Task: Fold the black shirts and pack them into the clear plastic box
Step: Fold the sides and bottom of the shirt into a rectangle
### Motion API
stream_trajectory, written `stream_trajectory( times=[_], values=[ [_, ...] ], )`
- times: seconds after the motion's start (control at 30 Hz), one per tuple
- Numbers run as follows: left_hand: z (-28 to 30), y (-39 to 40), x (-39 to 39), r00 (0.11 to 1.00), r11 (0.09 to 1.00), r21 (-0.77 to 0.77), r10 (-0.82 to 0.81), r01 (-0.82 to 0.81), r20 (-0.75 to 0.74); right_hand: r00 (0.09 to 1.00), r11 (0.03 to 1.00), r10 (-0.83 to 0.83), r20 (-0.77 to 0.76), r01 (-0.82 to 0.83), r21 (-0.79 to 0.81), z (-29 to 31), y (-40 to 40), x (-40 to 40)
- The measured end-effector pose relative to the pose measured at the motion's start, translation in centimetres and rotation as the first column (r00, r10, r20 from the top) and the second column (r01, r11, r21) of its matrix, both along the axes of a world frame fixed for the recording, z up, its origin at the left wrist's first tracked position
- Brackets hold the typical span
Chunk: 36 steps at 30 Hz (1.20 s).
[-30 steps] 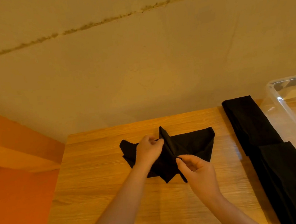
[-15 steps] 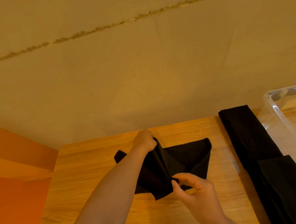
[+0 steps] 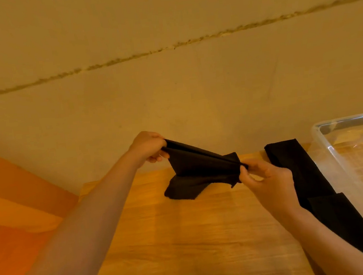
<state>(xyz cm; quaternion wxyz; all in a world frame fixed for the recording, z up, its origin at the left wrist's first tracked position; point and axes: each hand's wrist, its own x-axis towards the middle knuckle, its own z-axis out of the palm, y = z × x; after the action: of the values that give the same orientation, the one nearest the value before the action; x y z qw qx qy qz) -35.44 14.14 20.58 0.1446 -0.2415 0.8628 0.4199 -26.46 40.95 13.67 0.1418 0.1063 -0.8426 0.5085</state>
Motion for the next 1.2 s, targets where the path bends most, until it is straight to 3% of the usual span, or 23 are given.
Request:
stream_trajectory(
  times=[0.13, 0.23, 0.37, 0.63, 0.73, 0.87, 0.97, 1.2],
  values=[
    [3.6, 0.3, 1.2, 0.991, 0.994, 0.019, 0.104, -0.103, -0.082, 0.994, 0.997, -0.047, -0.096, 0.053, 0.056, 2.6, 0.1, -2.6],
    [6.6, -0.4, 2.5, 0.973, 0.974, 0.172, 0.171, -0.144, -0.153, 0.994, 0.998, -0.049, -0.095, 0.052, 0.026, 5.9, -0.4, -3.1],
    [9.8, -1.9, 5.0, 0.974, 0.921, 0.370, 0.179, -0.117, -0.138, 0.997, 0.999, -0.042, -0.069, 0.044, 0.031, 10.1, -0.8, -3.6],
    [11.6, -4.6, 8.7, 0.964, 0.846, 0.518, 0.228, -0.127, -0.136, 0.997, 0.998, 0.056, -0.048, -0.054, 0.034, 12.9, -2.5, -3.5],
    [11.8, -5.6, 9.7, 0.975, 0.857, 0.507, 0.181, -0.092, -0.131, 0.997, 0.997, 0.078, -0.017, -0.077, 0.021, 13.1, -3.0, -3.6],
    [12.0, -7.2, 11.1, 0.988, 0.886, 0.454, -0.021, 0.089, -0.152, 0.993, 0.993, 0.117, 0.031, -0.118, 0.014, 13.3, -3.3, -4.0],
    [11.3, -7.7, 11.4, 0.976, 0.934, 0.324, -0.084, 0.148, -0.203, 0.987, 0.987, 0.149, 0.060, -0.152, 0.051, 13.3, -3.4, -4.4],
    [8.9, -8.0, 8.4, 0.933, 0.995, -0.075, -0.084, 0.061, -0.350, 0.973, 0.941, 0.189, 0.134, -0.219, 0.257, 13.2, -4.1, -8.2]
  ],
)
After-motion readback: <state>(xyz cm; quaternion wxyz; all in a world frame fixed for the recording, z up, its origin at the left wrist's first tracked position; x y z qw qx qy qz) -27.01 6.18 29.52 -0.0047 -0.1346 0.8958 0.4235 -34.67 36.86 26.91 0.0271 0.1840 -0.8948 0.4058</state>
